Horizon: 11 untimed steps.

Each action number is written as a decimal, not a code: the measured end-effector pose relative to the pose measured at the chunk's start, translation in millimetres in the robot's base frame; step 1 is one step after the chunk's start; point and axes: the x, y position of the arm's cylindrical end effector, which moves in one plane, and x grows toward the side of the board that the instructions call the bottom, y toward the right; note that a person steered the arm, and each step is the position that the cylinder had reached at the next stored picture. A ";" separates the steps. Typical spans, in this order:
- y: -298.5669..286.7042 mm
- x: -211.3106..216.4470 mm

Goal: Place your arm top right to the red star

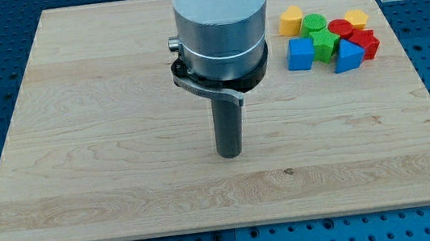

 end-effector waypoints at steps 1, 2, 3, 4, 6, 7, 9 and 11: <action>0.0 0.0; 29.1 -5.7; 118.3 -31.5; 211.7 -50.4; 275.0 -87.2; 270.3 -148.4; 270.3 -188.1; 224.1 -202.8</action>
